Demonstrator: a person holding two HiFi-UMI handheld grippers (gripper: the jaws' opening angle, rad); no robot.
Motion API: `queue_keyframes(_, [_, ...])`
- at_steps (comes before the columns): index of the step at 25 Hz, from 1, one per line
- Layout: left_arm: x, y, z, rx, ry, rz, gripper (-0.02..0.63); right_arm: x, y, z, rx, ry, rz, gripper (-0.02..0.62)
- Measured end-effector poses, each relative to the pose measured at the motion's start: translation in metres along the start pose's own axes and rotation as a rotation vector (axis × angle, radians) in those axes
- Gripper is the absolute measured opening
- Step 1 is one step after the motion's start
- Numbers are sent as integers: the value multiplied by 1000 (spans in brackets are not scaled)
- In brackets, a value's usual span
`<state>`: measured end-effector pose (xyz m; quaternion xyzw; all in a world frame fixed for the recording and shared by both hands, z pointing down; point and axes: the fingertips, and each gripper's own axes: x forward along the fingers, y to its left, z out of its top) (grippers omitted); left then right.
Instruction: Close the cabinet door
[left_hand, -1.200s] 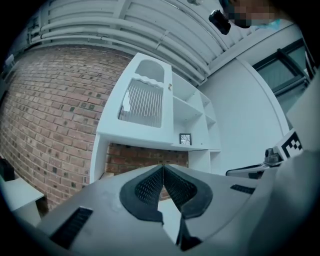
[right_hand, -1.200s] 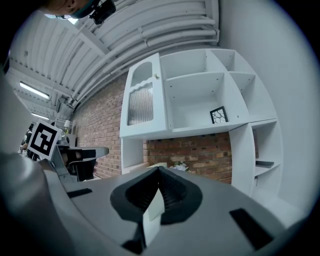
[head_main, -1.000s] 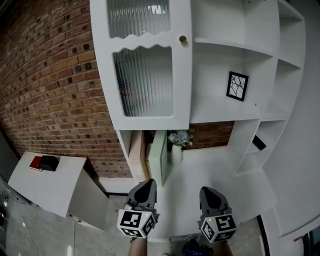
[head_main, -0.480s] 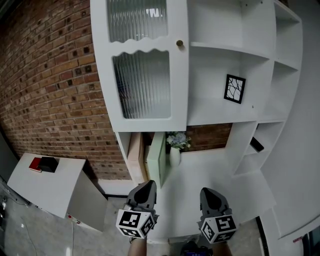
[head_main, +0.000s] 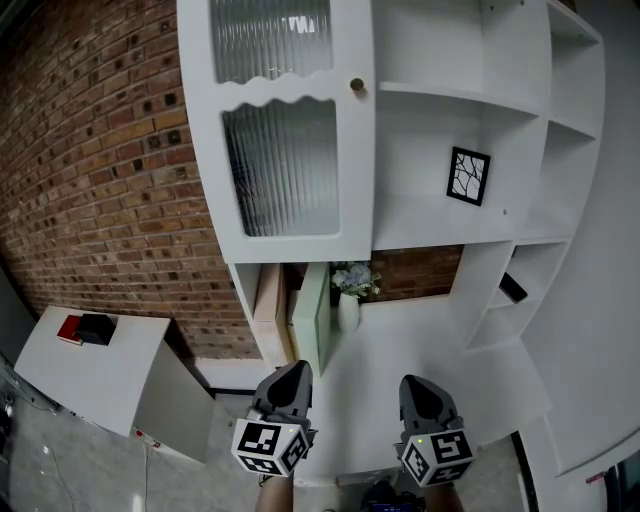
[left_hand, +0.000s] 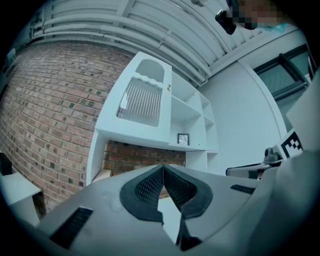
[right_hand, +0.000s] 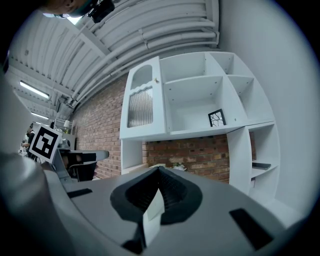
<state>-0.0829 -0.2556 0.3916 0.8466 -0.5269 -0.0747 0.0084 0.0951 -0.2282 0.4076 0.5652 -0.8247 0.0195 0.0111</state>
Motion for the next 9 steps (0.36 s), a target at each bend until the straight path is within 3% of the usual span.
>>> queue_keyframes(9, [-3, 6, -2, 2, 4, 13, 15, 0, 4, -1, 3, -3, 1, 2])
